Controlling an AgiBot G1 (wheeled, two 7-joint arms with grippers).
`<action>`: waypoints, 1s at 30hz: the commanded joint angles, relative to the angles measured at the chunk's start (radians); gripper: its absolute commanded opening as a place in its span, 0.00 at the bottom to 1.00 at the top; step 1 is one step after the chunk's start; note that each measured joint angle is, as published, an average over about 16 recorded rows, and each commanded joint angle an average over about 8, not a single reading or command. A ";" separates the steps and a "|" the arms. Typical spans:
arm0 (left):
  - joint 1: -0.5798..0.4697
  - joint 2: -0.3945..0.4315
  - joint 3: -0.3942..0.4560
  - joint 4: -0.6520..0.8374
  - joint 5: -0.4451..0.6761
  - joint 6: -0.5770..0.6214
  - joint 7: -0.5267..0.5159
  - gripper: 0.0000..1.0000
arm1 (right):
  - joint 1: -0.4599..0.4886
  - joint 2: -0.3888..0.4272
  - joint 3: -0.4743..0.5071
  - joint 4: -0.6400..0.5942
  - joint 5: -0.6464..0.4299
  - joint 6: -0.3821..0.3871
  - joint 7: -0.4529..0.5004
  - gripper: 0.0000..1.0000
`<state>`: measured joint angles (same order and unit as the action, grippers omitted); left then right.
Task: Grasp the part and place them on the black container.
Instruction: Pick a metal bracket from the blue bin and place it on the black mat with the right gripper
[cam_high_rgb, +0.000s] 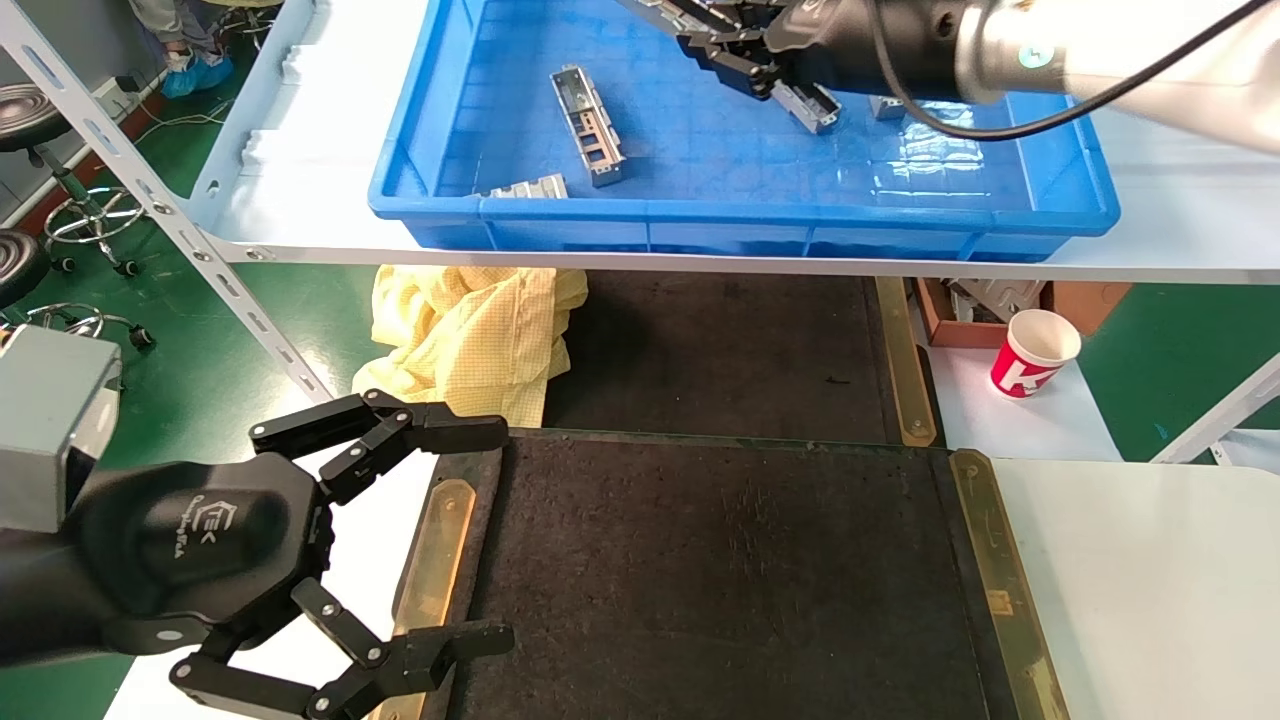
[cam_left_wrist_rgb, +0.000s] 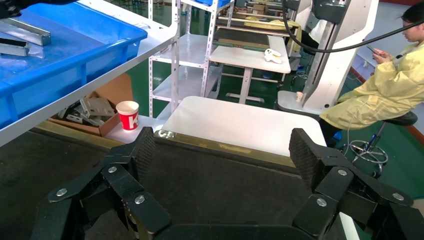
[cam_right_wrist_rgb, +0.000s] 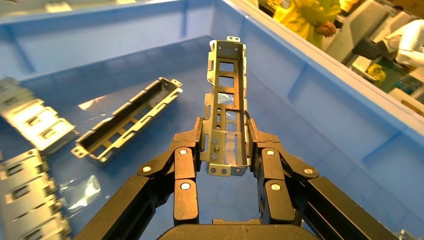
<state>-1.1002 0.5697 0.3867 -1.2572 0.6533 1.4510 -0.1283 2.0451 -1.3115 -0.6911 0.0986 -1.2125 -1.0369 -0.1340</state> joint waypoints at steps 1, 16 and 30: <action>0.000 0.000 0.000 0.000 0.000 0.000 0.000 1.00 | 0.011 0.008 0.000 -0.010 0.002 -0.029 -0.010 0.00; 0.000 0.000 0.000 0.000 0.000 0.000 0.000 1.00 | 0.028 0.181 -0.017 0.061 0.028 -0.556 -0.043 0.00; 0.000 0.000 0.000 0.000 0.000 0.000 0.000 1.00 | -0.165 0.405 -0.225 0.600 0.276 -0.565 0.159 0.00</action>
<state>-1.1003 0.5696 0.3869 -1.2572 0.6532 1.4509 -0.1283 1.8857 -0.9246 -0.9142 0.6632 -0.9480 -1.6013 -0.0016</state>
